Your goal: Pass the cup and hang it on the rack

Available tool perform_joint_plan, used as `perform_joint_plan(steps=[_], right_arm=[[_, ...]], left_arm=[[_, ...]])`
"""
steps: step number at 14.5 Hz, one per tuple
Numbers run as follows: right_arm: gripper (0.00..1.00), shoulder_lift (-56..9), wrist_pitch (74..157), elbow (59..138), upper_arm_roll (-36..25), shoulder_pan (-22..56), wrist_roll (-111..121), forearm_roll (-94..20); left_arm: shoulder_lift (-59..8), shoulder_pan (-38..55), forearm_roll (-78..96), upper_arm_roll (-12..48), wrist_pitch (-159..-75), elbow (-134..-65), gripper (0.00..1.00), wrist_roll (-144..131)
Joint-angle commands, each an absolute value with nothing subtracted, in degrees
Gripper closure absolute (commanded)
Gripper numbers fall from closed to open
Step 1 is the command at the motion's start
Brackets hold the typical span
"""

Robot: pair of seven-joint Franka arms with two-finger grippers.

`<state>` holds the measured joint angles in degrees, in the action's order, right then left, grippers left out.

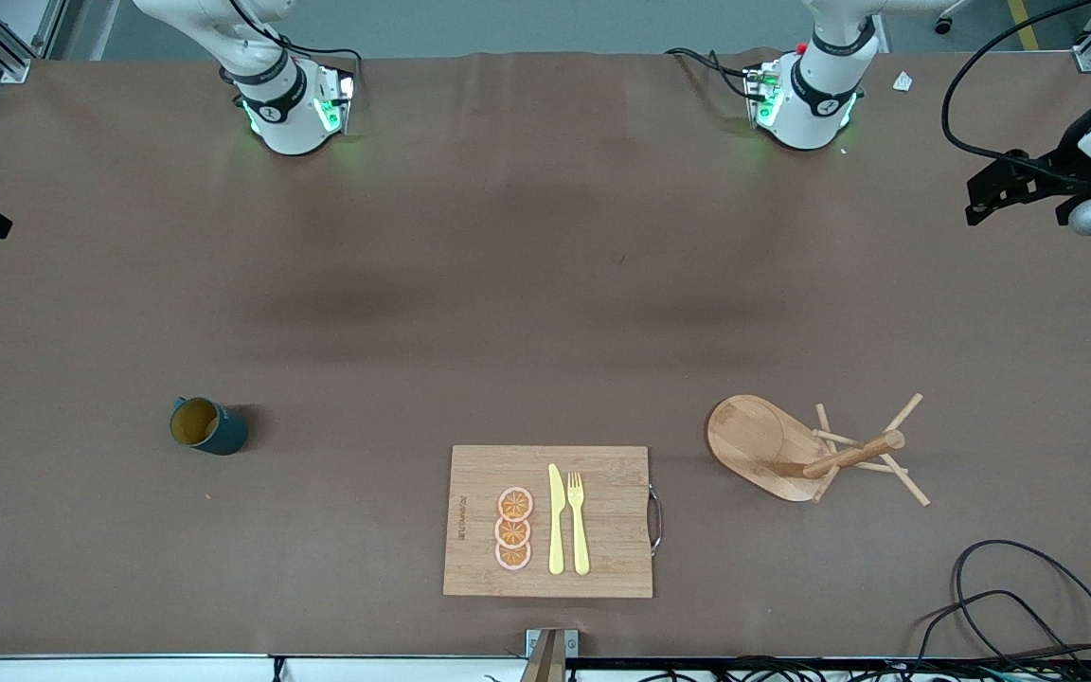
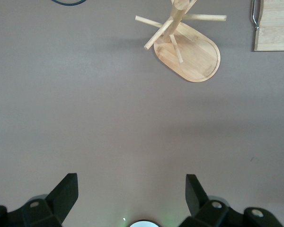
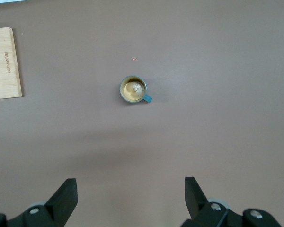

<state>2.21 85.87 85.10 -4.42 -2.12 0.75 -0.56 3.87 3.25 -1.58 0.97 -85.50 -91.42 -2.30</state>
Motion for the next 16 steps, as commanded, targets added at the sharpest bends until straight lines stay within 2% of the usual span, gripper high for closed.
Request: perform_joint_plan(steps=[1, 10, 13, 16], right_arm=[[0.00, 2.81, 85.69, 85.17, -4.04, -2.73, 0.26, -0.70], [0.00, 1.94, 85.87, 85.17, -4.04, -2.81, 0.44, -0.79], [0.00, -1.57, 87.18, 85.17, -3.96, -2.64, 0.35, -0.97], [0.00, -7.28, 92.36, 85.25, -3.78, -2.11, 0.35, -1.14]], left_arm=[[4.04, 3.34, -2.55, 0.97, -85.52, -90.79, 0.00, -1.67], [3.95, 3.34, -2.55, 0.97, -85.87, -90.79, 0.00, -1.67], [4.04, 3.16, -2.46, 0.97, -85.78, -90.79, 0.00, -1.58], [4.48, 2.81, -2.46, 0.70, -85.61, -90.62, 0.00, -1.67]])
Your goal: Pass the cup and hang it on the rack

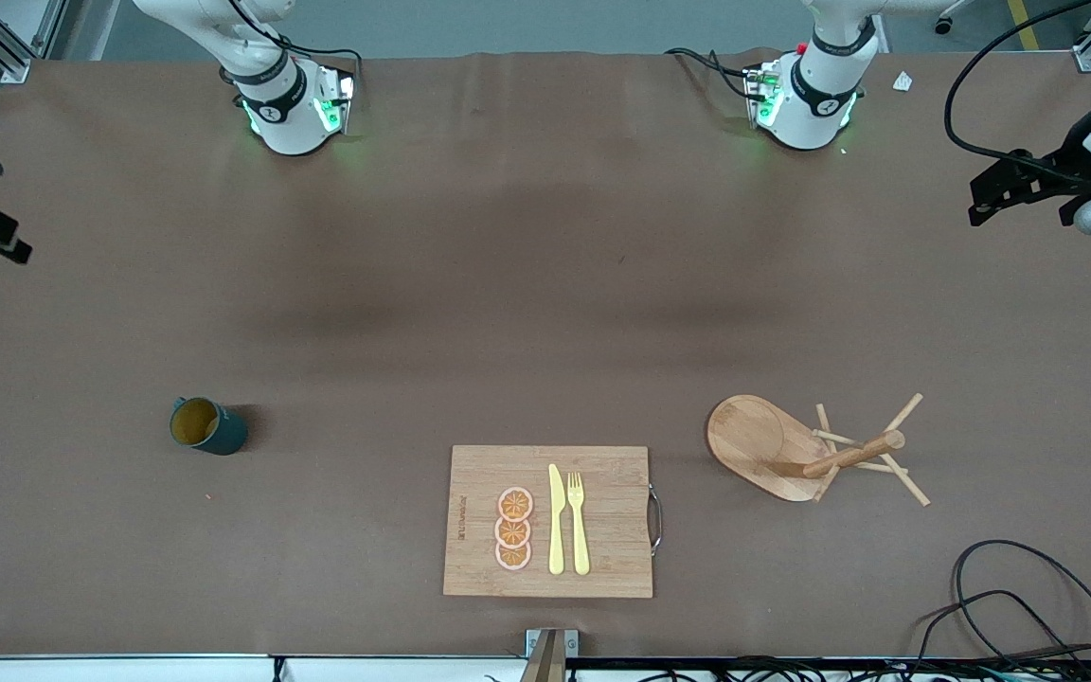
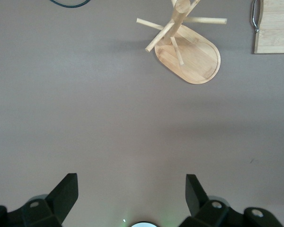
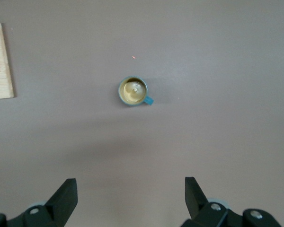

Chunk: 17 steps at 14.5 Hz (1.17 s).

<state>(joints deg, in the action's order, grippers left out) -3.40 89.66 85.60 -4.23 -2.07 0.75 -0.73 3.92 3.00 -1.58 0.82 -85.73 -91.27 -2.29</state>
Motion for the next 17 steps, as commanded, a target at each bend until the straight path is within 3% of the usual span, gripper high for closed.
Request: perform_joint_plan(steps=[1, 17], right_arm=[[0.00, -9.03, 94.37, 85.25, -3.61, -1.76, 0.18, -1.06], [0.00, -33.91, 110.64, 84.99, -3.43, 1.93, -0.18, -3.76]], left_arm=[[4.40, 2.73, -2.11, 0.53, -85.61, -90.53, 0.00, -1.41], [3.87, 2.11, -1.93, 0.97, -85.52, -89.03, 0.00, -1.76]])
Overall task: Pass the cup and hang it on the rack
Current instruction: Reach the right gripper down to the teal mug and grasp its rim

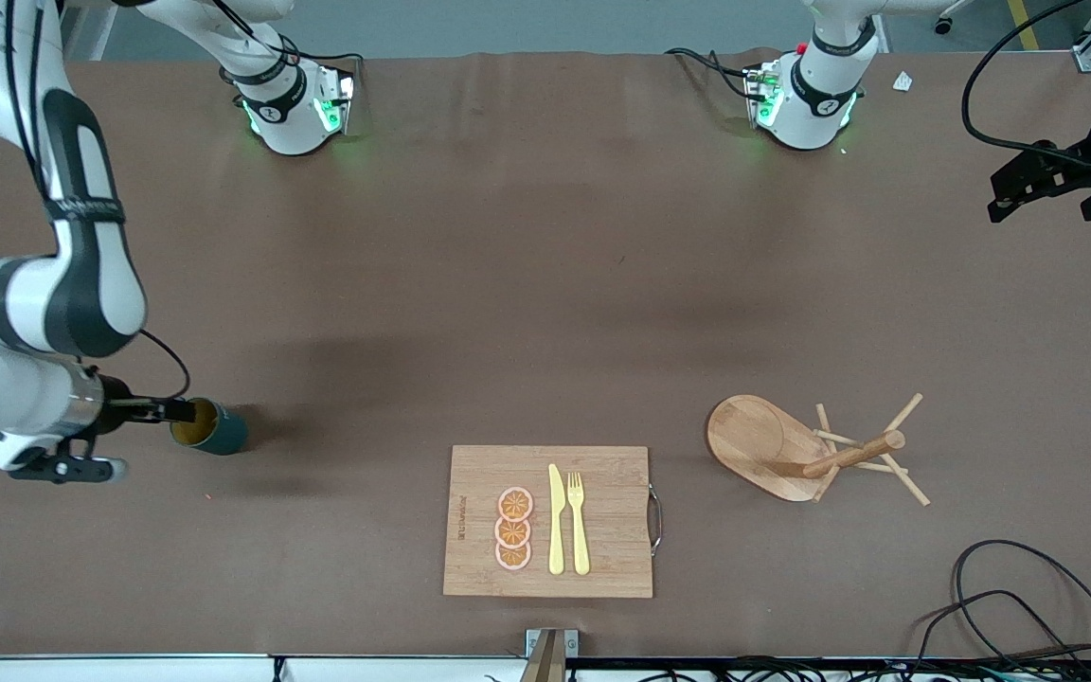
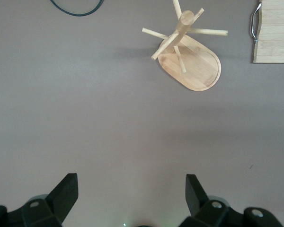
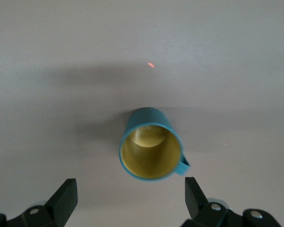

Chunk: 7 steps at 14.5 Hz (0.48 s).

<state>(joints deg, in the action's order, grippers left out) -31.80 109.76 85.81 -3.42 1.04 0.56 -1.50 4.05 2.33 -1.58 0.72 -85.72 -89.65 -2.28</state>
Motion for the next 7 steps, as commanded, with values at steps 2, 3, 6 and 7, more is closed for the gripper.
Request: perform_joint_plan(steps=[2, 3, 6, 7], right_arm=[[0.00, -36.03, 113.63, 85.25, -3.52, 1.93, 0.35, -5.45], [0.00, -36.38, 113.82, 85.43, -3.52, 1.93, 0.44, -5.36], [0.05, -37.61, 113.91, 85.52, -3.60, 1.50, 0.79, -4.66], [0.10, -37.97, 113.99, 85.60, -3.60, 1.41, 0.79, -4.66]], left_arm=[[3.95, 2.20, -2.02, 0.97, -85.52, -89.03, 0.00, -2.11], [3.96, 2.37, -2.02, 0.97, -85.52, -89.03, 0.00, -2.28], [3.78, 2.55, -2.11, 0.97, -85.52, -89.03, 0.00, -2.46], [3.69, 2.64, -2.02, 0.97, -85.52, -89.03, 0.00, -2.55]])
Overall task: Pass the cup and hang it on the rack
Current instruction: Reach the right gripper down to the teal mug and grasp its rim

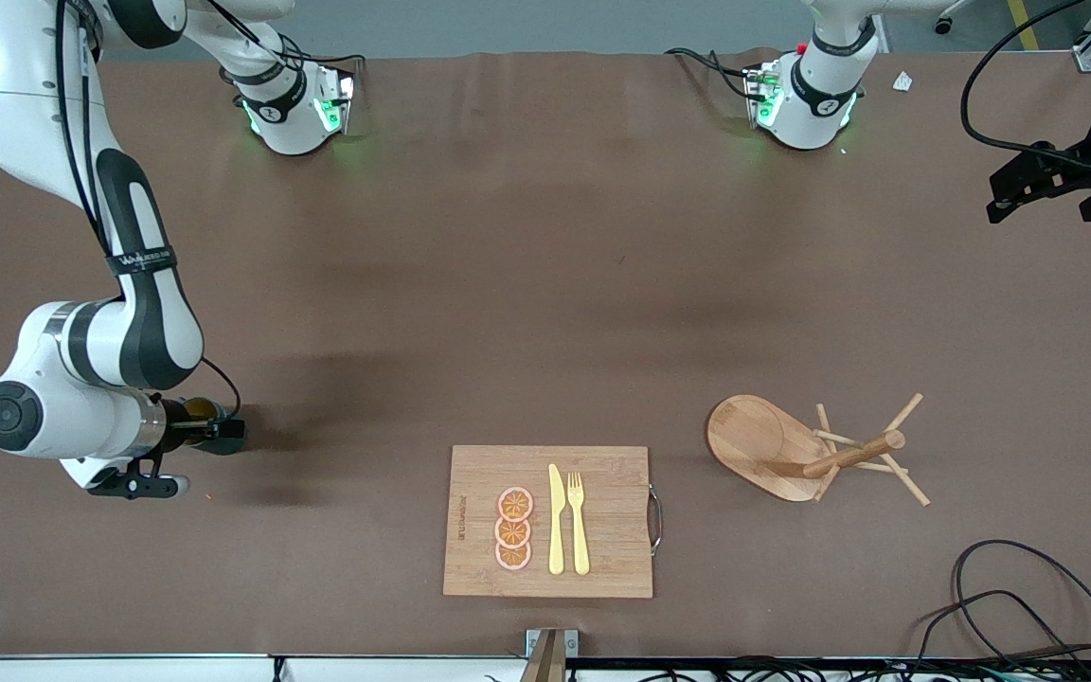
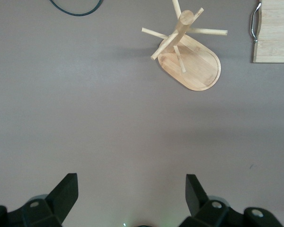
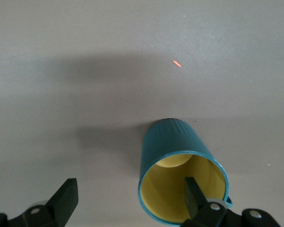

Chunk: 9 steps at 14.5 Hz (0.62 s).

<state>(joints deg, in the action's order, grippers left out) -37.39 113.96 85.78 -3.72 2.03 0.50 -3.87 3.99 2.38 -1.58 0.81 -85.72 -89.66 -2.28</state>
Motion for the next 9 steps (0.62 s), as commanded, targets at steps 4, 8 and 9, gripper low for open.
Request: perform_joint_plan(steps=[4, 8, 9], right_arm=[[0.49, -38.41, 113.91, 86.31, -3.60, 1.23, 0.79, -4.66], [0.72, -38.41, 113.91, 86.40, -3.60, 1.14, 0.70, -4.66], [0.76, -38.41, 113.91, 86.40, -3.60, 1.14, 0.70, -4.66]], left_arm=[[3.52, 2.81, -1.93, 1.05, -85.61, -89.03, 0.00, -2.72], [3.52, 2.64, -1.85, 1.05, -85.52, -89.03, 0.00, -2.64], [3.60, 2.64, -1.85, 1.05, -85.52, -89.03, 0.00, -2.55]])
